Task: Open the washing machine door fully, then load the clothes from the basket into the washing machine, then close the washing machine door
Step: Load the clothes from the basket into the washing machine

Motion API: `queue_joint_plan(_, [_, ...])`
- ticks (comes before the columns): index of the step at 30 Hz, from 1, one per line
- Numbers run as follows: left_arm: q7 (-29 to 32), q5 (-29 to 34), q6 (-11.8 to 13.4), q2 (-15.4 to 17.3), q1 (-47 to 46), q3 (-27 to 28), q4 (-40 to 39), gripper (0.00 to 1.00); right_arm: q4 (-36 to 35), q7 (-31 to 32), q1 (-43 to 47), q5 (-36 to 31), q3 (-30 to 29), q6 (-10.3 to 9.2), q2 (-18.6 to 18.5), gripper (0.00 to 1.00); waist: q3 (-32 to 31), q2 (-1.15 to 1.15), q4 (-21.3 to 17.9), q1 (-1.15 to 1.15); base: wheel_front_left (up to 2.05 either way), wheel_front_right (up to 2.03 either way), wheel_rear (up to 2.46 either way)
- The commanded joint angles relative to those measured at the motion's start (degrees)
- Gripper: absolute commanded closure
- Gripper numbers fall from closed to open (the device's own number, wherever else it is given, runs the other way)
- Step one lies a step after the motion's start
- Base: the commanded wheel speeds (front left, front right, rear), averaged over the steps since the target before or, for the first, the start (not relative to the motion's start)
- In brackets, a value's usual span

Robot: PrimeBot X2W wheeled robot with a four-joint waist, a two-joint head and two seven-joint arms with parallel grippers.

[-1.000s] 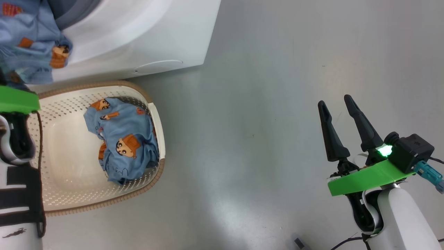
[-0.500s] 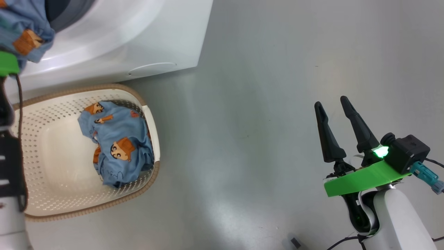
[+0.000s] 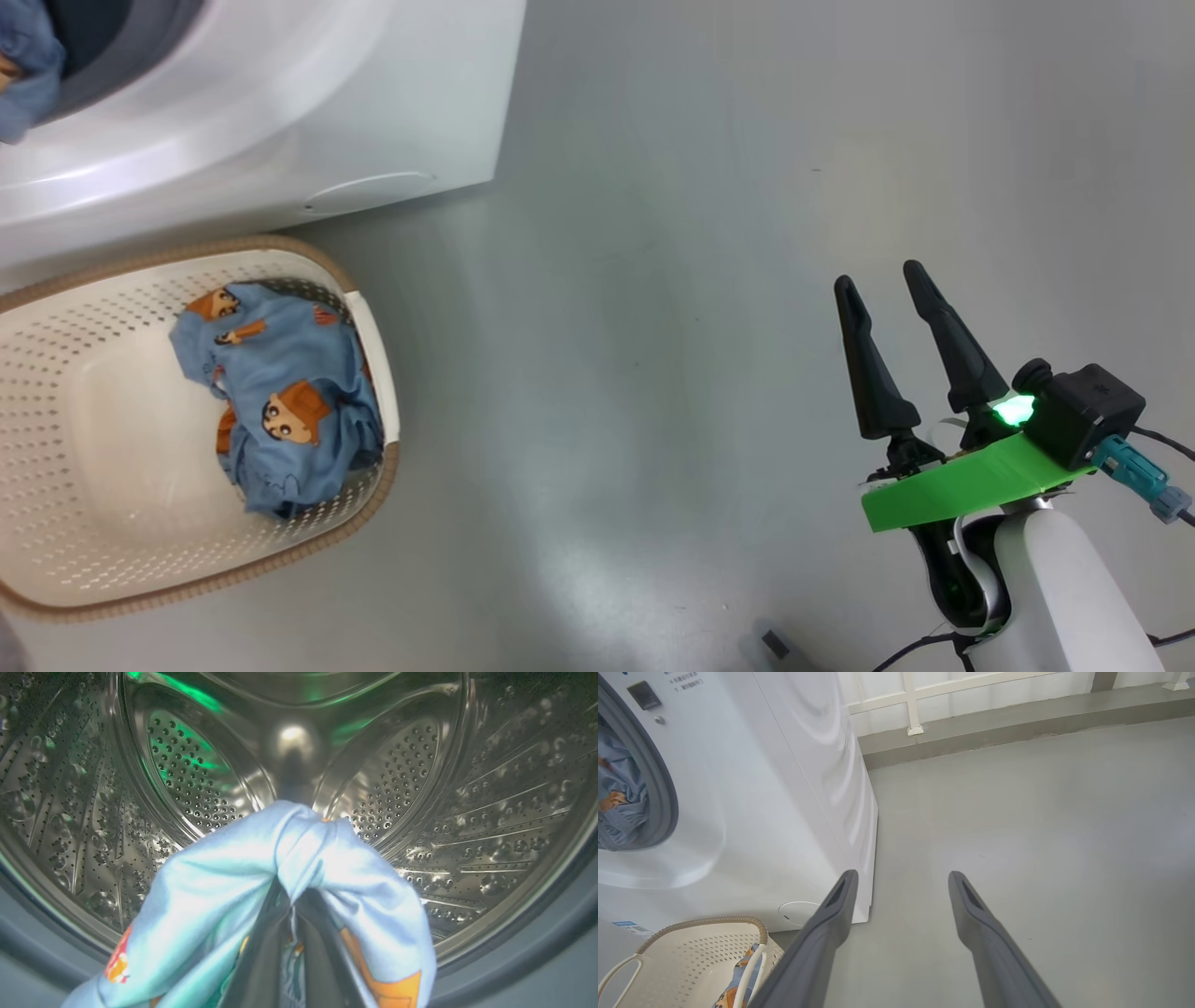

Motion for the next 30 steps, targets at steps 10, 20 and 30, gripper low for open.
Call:
queue_joint_plan(10, [-0.3, 4.7, -0.2, 6.9, -9.9, -2.0, 7.8, 1.0, -0.9, -0.3, 1.4, 0.8, 2.7, 0.08, 0.6, 0.0, 0.6, 0.0, -2.5, 0.0, 0.0, 0.0, 0.0])
queue_joint_plan(20, [-0.3, 9.5, 0.1, 7.2, -11.0, 1.0, 8.4, 0.97, -0.8, -0.3, 1.4, 1.1, 2.9, 0.08, 1.2, 0.0, 1.2, 0.0, -4.2, 0.0, 0.0, 0.0, 0.0])
queue_joint_plan(30, [-0.3, 10.7, -0.1, 7.6, -13.6, -2.9, 24.5, 0.0, -0.6, -0.3, 1.2, 1.1, 2.6, 0.08, 1.5, 0.0, 1.1, 0.0, -3.6, 0.0, 0.0, 0.0, 0.0])
